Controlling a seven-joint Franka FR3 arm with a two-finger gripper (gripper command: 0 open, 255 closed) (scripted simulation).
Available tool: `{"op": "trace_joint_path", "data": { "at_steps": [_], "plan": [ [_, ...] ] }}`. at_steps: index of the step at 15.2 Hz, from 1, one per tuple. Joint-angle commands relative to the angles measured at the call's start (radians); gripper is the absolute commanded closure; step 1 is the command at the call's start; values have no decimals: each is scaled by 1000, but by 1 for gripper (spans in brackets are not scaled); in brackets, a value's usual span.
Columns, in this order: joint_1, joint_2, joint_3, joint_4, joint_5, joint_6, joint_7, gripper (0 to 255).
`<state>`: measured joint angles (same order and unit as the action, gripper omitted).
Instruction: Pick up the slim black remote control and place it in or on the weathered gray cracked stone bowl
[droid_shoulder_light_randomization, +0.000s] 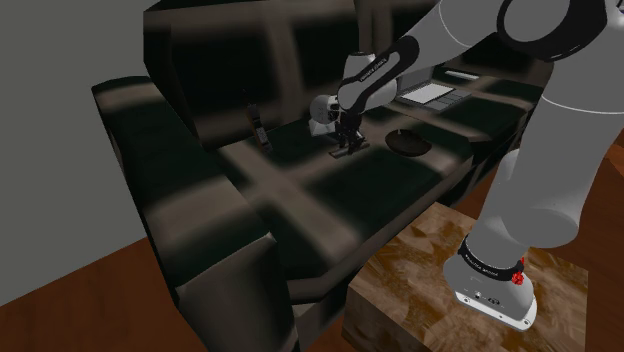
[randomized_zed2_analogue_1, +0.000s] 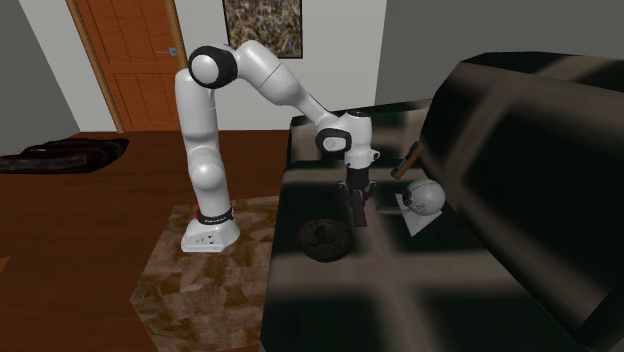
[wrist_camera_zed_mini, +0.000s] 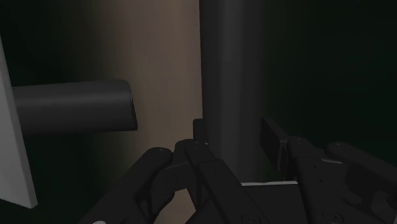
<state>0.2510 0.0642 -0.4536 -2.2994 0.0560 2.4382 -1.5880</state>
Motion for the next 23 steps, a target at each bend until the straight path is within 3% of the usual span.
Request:
{"op": "trace_joint_path", "data": {
  "at_steps": [1,19,23],
  "plan": [
    [1,-20,-2,8,-15,-26,10,255],
    [4,-157,5,125,-96,-266,70,255],
    [-27,-228,-22,55,-133,-260,34,255]
  ]
}}
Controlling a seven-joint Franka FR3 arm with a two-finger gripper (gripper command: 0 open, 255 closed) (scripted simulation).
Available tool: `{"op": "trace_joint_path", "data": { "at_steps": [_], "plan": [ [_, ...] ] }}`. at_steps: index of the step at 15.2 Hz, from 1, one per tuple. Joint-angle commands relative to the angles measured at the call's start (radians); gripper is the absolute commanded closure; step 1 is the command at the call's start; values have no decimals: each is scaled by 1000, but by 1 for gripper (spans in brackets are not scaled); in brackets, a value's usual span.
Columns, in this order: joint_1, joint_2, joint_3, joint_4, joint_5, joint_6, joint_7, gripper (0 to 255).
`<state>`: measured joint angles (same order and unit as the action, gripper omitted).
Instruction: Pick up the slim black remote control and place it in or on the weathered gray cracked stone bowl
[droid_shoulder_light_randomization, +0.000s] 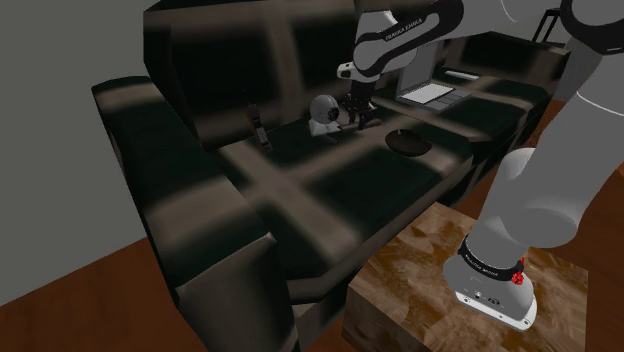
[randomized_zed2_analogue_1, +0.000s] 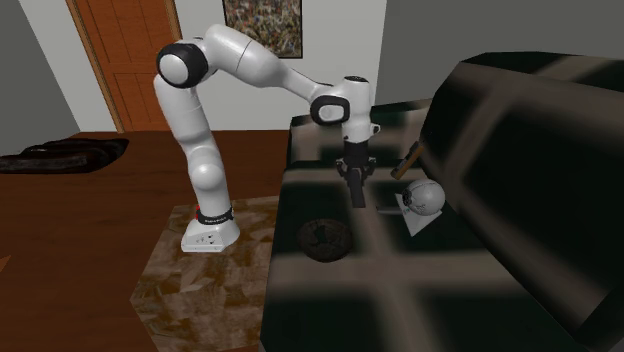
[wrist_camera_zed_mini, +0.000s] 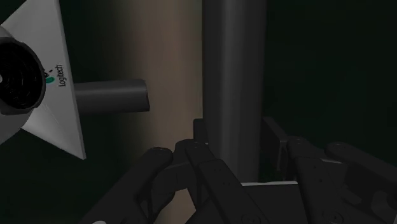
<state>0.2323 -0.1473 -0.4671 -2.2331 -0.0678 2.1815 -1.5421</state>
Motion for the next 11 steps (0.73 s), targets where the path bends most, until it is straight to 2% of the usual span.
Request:
{"op": "trace_joint_path", "data": {
  "at_steps": [1,11],
  "plan": [
    [-20,-39,-17,-33,-21,-1,-25,255],
    [-153,-225,-130,-188,-145,-6,-182,255]
  ]
}}
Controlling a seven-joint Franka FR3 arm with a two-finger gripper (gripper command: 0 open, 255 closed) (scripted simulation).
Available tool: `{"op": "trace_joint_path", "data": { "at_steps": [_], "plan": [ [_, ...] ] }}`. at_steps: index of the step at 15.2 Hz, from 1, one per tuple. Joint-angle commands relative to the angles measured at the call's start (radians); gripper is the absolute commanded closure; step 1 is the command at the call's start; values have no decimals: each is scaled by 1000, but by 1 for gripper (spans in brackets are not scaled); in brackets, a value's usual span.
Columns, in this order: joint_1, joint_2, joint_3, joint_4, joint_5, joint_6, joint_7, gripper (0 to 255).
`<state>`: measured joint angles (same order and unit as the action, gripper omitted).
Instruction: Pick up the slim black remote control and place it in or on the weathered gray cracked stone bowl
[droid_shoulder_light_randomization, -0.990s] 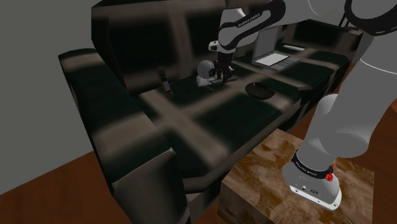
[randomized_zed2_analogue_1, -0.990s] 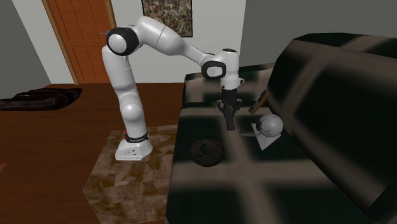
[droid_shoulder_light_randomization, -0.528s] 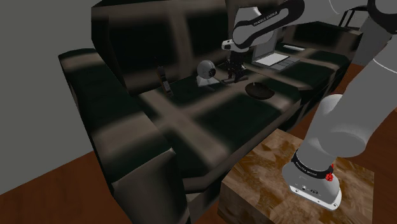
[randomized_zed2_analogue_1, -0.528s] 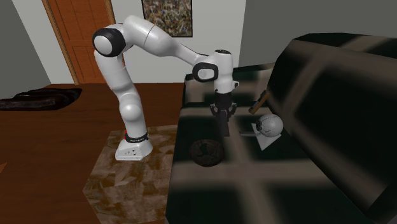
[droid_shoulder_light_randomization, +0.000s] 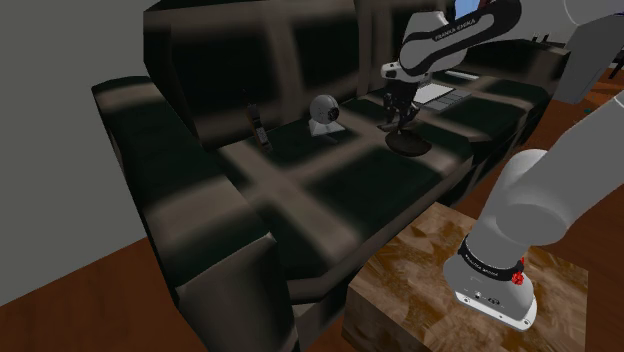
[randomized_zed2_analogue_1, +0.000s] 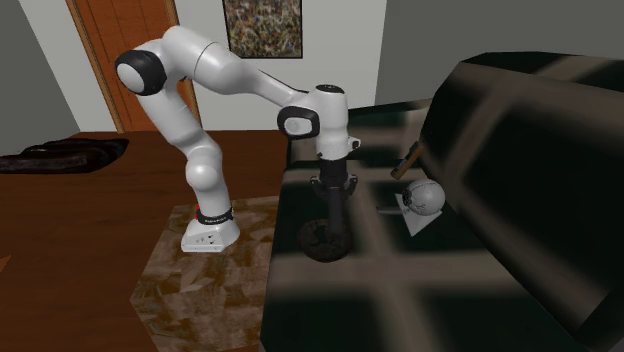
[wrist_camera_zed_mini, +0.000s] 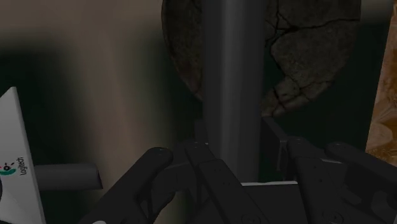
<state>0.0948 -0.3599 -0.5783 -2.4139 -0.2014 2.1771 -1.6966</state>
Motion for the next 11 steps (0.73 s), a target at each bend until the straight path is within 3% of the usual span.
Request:
{"op": "trace_joint_path", "data": {
  "at_steps": [1,3,11],
  "plan": [
    [-30,-26,-32,-16,-24,-4,-46,255],
    [-59,-53,-61,-31,-47,-9,-86,255],
    [-47,10,-99,-95,-35,115,-105,255]
  ]
}}
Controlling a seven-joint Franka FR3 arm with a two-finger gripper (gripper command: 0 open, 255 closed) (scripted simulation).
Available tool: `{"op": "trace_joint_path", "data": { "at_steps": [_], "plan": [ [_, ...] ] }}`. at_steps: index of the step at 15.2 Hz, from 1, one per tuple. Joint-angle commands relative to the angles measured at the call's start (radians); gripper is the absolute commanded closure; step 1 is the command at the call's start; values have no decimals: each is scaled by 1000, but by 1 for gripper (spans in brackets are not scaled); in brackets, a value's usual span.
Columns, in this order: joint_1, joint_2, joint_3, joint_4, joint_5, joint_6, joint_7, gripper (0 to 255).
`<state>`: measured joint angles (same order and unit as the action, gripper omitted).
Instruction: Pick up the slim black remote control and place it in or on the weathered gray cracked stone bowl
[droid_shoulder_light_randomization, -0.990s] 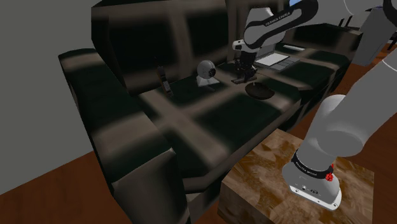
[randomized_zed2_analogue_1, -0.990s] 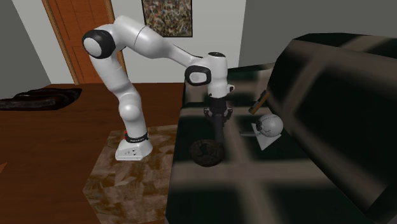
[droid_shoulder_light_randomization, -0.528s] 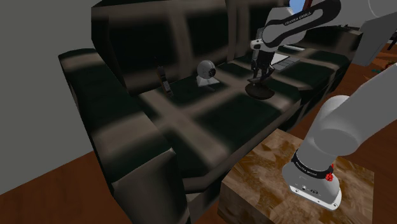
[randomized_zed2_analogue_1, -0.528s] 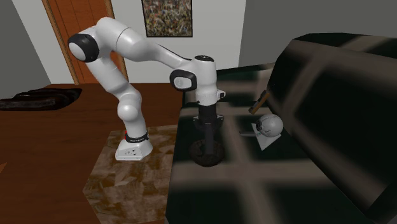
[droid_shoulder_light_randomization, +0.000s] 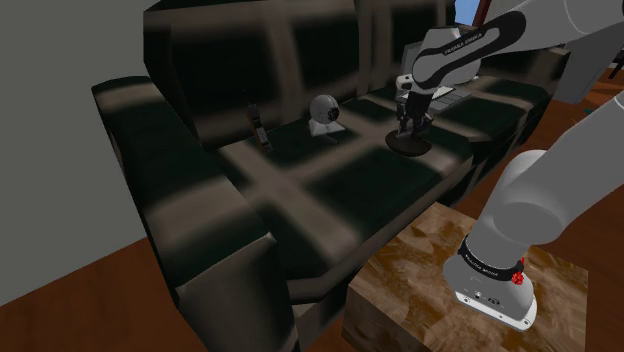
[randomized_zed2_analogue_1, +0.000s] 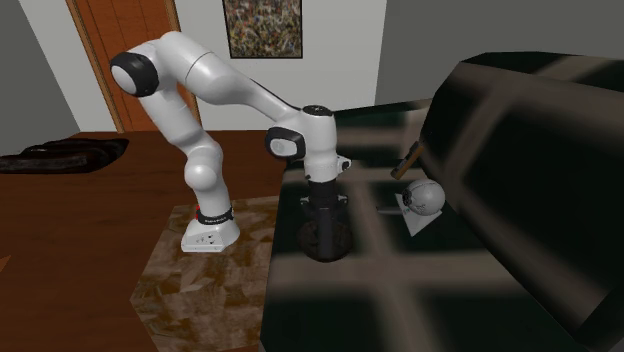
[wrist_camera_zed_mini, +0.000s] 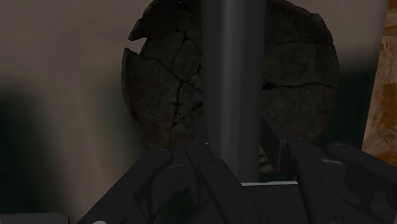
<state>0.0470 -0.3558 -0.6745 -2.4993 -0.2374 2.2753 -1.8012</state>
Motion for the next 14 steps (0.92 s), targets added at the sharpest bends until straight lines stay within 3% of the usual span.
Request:
{"op": "trace_joint_path", "data": {
  "at_steps": [1,3,11,12,14],
  "plan": [
    [3,15,-8,-17,4,32,-4,255],
    [10,39,-21,-33,12,71,-13,255],
    [9,40,-21,-33,12,71,-13,255],
    [9,39,-20,-34,12,71,-12,0],
    [9,39,-20,-34,12,71,-12,0]
  ]
}}
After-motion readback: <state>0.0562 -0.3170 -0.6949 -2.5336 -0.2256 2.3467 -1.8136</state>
